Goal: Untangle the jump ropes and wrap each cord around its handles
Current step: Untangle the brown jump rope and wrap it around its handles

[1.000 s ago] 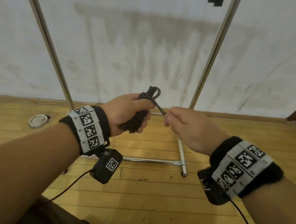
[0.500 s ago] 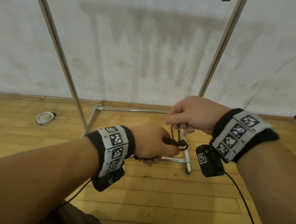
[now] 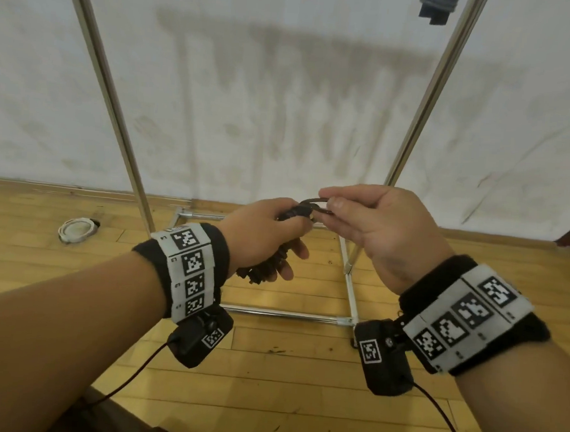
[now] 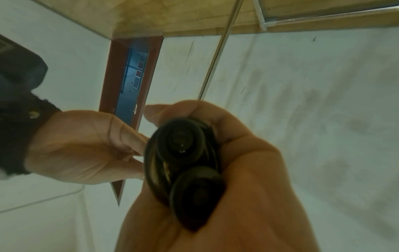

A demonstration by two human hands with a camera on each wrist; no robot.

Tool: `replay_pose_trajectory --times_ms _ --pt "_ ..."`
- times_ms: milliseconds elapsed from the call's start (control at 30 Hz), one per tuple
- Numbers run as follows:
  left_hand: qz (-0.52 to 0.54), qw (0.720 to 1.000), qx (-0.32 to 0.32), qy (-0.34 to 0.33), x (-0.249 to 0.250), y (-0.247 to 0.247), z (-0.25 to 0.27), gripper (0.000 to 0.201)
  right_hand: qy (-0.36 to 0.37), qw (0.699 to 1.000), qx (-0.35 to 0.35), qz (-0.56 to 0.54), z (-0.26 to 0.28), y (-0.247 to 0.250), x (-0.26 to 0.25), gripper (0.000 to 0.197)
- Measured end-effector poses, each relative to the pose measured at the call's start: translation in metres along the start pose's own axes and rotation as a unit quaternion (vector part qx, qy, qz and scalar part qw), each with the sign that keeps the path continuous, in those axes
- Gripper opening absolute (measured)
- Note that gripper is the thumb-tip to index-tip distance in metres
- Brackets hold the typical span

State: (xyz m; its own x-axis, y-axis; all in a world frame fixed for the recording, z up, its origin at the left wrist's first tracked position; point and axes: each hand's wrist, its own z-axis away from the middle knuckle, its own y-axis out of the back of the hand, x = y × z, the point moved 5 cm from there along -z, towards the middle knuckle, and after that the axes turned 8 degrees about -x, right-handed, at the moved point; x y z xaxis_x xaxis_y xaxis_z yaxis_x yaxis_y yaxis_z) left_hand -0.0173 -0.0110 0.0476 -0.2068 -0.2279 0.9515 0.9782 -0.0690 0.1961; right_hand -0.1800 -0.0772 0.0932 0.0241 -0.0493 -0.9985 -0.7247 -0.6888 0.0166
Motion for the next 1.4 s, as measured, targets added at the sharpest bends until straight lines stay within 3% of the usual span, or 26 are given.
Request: replay_pose_trajectory --times_ms 67,367,600,767,900,1100,1167,1300,1400 --pt "0.017 1.0 0.0 -0.009 0.001 -0.002 0.001 0.019 -0.019 0.998 -0.014 -0.061 0.0 0.001 0.004 0.018" --pt "0.004 1.0 -0.003 -0.029 0.004 -0.003 0.007 0.021 -0.034 0.993 -0.022 -0.109 -0.002 -0.007 0.011 0.032" --pt "-0.017 0.999 -0.021 -0.047 0.006 -0.005 0.008 0.015 -0.041 0.998 0.007 -0.049 -0.005 -0.004 0.013 0.025" --pt "-0.05 0.998 0.013 -0.024 0.002 -0.002 0.006 0.014 0.014 0.997 0.046 0.064 -0.004 0.0 0.003 0.013" --pt "-0.05 0.998 0.016 -0.021 -0.001 -0.005 0.005 0.019 -0.004 0.993 0.06 0.103 -0.004 0.0 0.008 0.008" --pt "-0.048 0.998 0.009 -0.042 0.005 -0.005 0.007 0.019 -0.06 0.997 0.052 -0.009 -0.005 -0.006 0.022 0.025" --pt "-0.044 0.998 0.011 -0.039 0.005 -0.006 0.009 0.024 -0.065 0.997 0.04 -0.019 -0.005 -0.009 0.023 0.028" --pt "-0.015 0.999 0.033 -0.031 0.005 -0.008 0.013 0.054 -0.044 0.997 0.059 0.014 -0.006 -0.01 0.02 0.021" --pt "-0.022 0.998 0.047 -0.027 0.005 -0.009 0.009 0.047 -0.03 0.996 0.088 0.016 -0.006 -0.01 0.019 0.02"
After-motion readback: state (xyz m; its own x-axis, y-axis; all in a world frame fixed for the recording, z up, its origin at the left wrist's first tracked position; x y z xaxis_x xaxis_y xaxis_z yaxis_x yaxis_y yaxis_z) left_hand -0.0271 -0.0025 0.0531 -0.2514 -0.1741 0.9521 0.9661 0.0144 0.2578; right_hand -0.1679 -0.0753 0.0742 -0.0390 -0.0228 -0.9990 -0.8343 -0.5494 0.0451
